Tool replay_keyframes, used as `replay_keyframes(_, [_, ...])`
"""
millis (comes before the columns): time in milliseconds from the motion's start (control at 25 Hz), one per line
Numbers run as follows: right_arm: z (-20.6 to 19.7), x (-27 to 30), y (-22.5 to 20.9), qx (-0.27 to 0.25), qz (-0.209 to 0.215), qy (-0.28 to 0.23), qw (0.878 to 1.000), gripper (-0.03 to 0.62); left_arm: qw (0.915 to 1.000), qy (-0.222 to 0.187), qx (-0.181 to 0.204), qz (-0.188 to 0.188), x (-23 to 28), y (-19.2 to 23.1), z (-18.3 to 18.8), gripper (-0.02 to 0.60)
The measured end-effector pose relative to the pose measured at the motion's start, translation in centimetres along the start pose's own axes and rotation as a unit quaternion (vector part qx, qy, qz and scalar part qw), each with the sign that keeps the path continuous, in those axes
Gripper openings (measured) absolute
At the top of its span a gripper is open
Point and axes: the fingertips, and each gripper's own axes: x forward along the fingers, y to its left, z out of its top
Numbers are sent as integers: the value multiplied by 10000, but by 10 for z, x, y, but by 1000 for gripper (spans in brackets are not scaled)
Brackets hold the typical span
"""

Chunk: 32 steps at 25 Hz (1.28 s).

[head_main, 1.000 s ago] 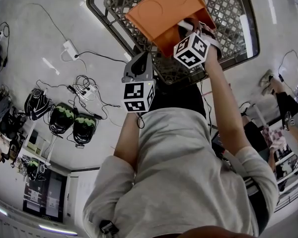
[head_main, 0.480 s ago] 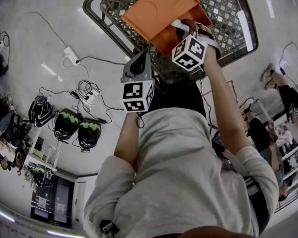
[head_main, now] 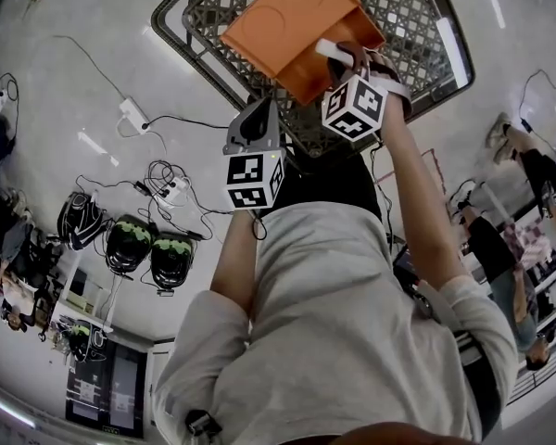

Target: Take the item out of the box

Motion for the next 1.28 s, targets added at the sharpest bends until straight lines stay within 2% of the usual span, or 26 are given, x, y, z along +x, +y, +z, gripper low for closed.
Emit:
replay_keyframes(480, [15, -46, -1, 457, -346, -581, 9967, 126, 9983, -15, 468, -335, -1, -20, 24, 11])
replay_keyframes(680, [20, -70, -3, 999, -467, -928, 9896, 126, 9960, 34, 683, -574, 3, -32, 32, 11])
replay_keyframes(840, [16, -93, -4, 1649, -591, -1240, 9767, 126, 9926, 81, 898, -809, 8, -45, 39, 11])
replay_keyframes(1040, [11, -120, -8, 2149, -1013, -1496, 9598, 126, 9855, 127, 1248, -1141, 10, -62, 48, 11])
replay_keyframes(1280, [10, -147, -15, 3024, -1467, -1894, 9226, 126, 9752, 83, 1656, -1469, 9, -80, 64, 11])
